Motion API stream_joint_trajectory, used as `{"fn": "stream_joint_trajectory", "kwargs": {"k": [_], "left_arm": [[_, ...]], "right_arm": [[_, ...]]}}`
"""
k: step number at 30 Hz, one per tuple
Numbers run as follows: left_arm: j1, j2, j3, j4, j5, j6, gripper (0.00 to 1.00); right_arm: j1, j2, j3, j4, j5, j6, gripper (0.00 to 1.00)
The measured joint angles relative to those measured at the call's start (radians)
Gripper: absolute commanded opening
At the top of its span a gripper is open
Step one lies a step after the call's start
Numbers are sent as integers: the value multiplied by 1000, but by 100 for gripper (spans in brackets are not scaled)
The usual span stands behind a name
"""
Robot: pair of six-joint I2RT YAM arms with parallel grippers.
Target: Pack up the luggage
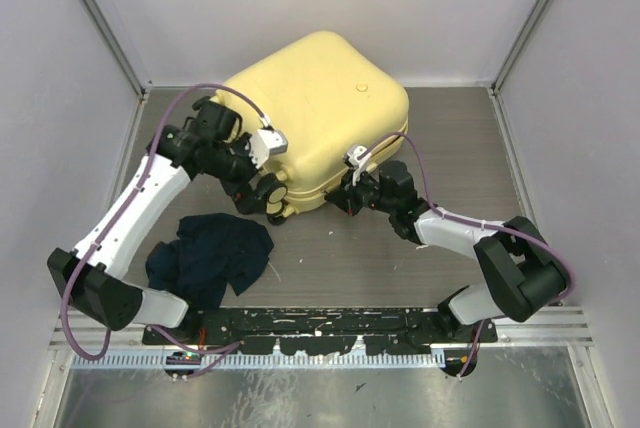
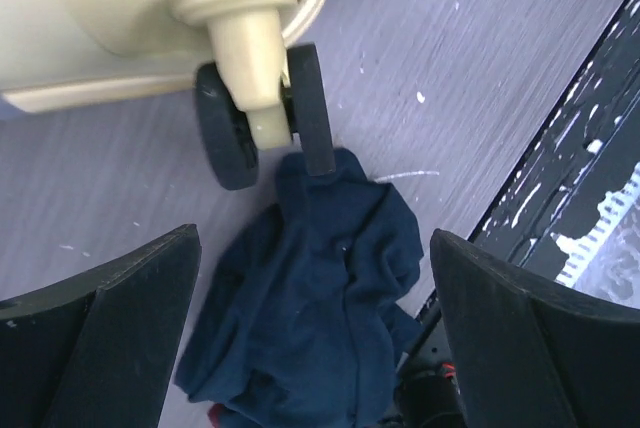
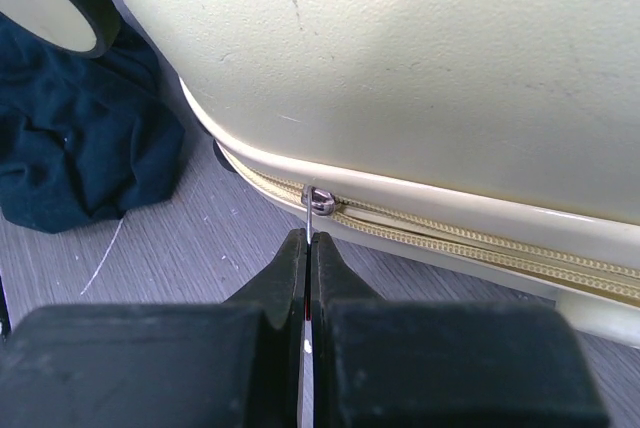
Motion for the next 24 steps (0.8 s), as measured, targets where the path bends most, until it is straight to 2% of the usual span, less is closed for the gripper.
{"fn": "stream_joint_trajectory", "kwargs": {"k": [4, 9, 10, 12, 16, 19, 22, 24], "left_arm": [[-66, 23, -82, 38, -93, -48, 98], [-126, 42, -84, 124, -180, -105, 100], [-136, 49, -84, 137, -190, -115, 97], [-157, 72, -84, 164, -208, -150, 91], [-174, 110, -94, 219, -245, -190, 72], [-174, 137, -95, 250, -286, -204, 50], [-174, 158, -95, 255, -296, -207, 38], [-174, 156, -95, 254, -297, -197, 26]], "right_arm": [[2, 0, 0, -3, 6, 6, 1], [3, -7, -6, -3, 13, 10, 1], [3, -10, -8, -3, 15, 11, 1], [3, -13, -10, -3, 18, 14, 1], [-5, -21, -16, -4, 22, 21, 1], [-23, -31, -21, -17, 20, 25, 1], [-49, -42, -21, -44, 5, 26, 1], [-73, -56, -22, -71, 1, 24, 1]]}}
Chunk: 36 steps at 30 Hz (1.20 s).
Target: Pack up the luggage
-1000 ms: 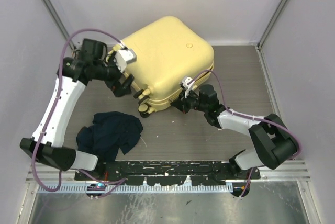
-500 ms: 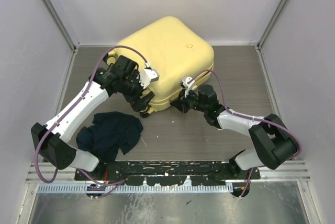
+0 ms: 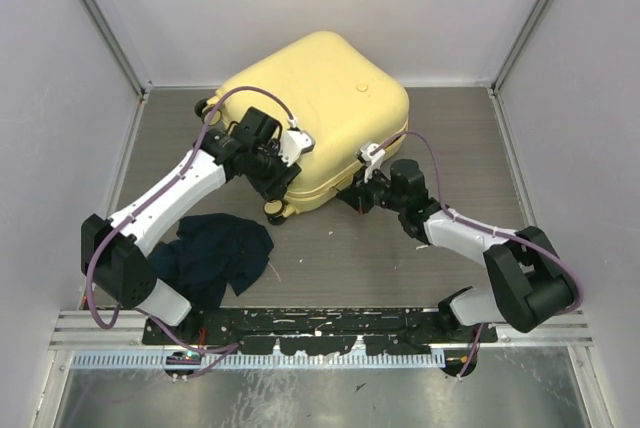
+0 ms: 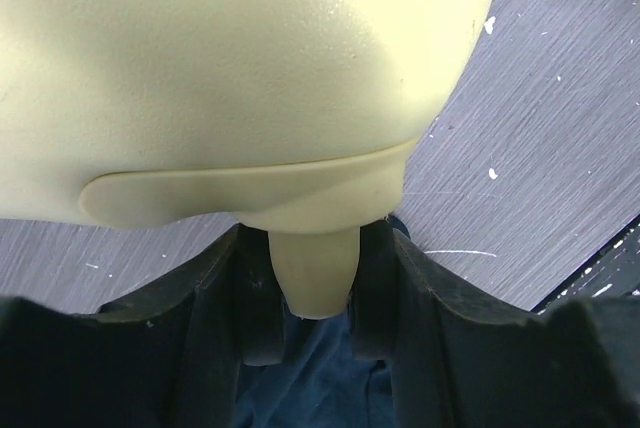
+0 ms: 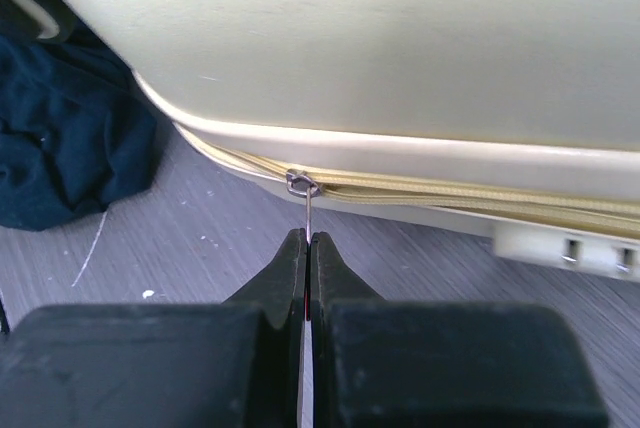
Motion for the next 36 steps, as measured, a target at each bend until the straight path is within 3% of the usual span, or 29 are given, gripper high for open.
{"fn": "stream_joint_trajectory", "kwargs": {"k": [2, 4, 13, 25, 36], "left_arm": [[5, -2, -3, 3, 2, 13, 9], [10, -17, -23, 21, 11, 27, 0], [47, -61, -79, 61, 85, 132, 0], [194, -65, -79, -15, 249, 436, 0], [318, -51, -63, -58, 325, 652, 0]], "right_arm": [[-29, -15, 0, -27, 5, -12, 1], [-57, -26, 0, -45, 12, -30, 1], [-237, -71, -10, -99, -48, -117, 1], [-386, -347, -142, -256, -52, -189, 1], [-547, -392, -137, -356, -142, -265, 1]]}}
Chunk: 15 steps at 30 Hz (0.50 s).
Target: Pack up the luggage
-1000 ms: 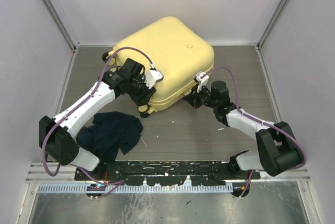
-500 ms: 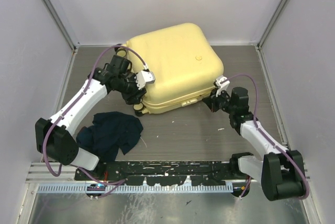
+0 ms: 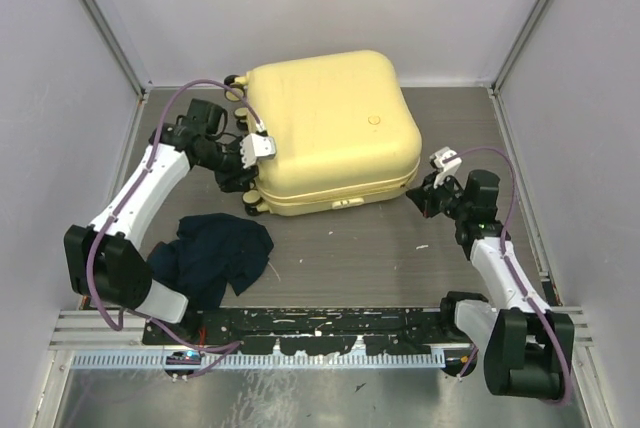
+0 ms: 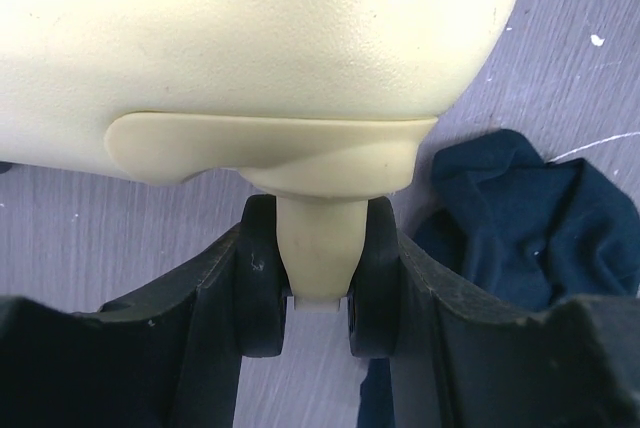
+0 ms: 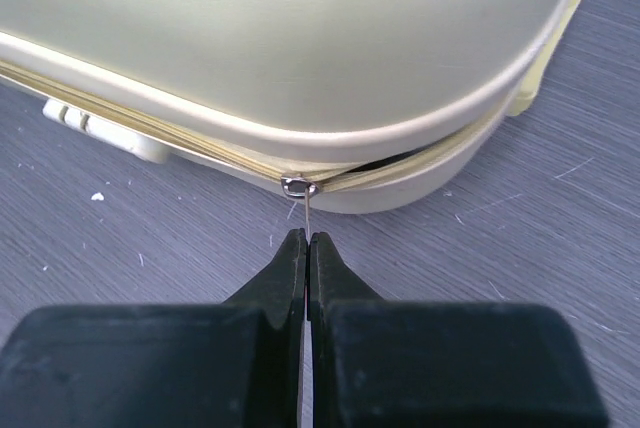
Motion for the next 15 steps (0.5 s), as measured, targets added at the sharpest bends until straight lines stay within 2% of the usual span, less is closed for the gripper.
{"fn": "stream_joint_trajectory", "kwargs": {"k": [8, 15], "left_arm": [[74, 11, 5, -26, 45, 206, 0], [101, 43, 34, -79, 84, 344, 0]], "right_arm": [[-169, 12, 52, -174, -221, -151, 1], [-259, 258, 245, -293, -351, -301, 1]]}}
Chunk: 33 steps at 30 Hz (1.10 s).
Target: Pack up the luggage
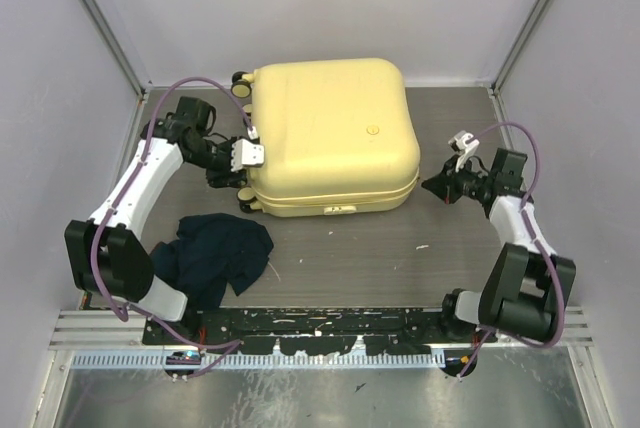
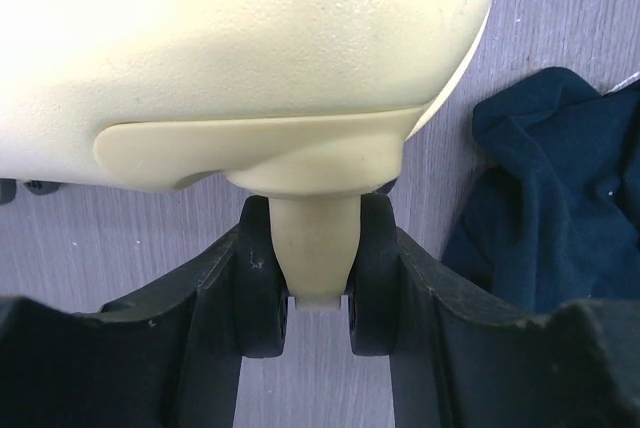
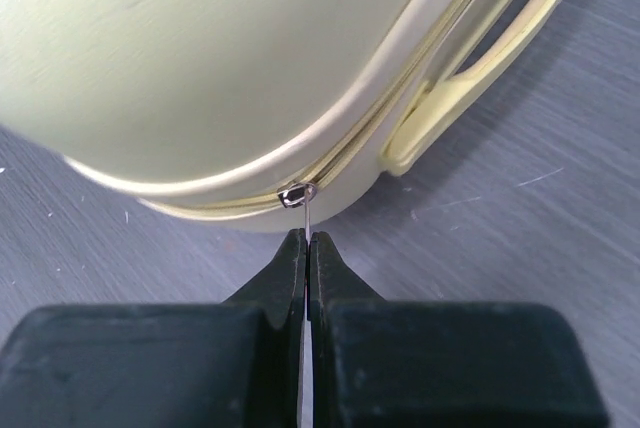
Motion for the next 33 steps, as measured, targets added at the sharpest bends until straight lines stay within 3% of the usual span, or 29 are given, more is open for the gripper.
{"fn": "stream_joint_trajectory", "kwargs": {"k": [8, 16, 17, 20, 22, 30, 33], "left_arm": [[18, 2, -3, -13, 12, 114, 0], [61, 42, 40, -51, 23, 180, 2], [67, 47, 47, -57, 25, 185, 11], [78, 56, 63, -74, 35, 185, 60], [86, 61, 77, -93, 42, 156, 75], [131, 31, 172, -145, 105, -156, 94], [139, 8, 200, -122, 181, -395, 95]], "right_arm": [[-2, 242, 198, -42, -78, -103, 1], [84, 396, 344, -26, -87, -186, 1], [94, 411, 357, -19, -87, -193, 1], [123, 429, 374, -7, -86, -198, 1], [137, 429, 374, 0, -80, -197, 1], [172, 373, 294, 117, -11, -171, 1], [185, 349, 265, 160, 19, -150, 1]]}}
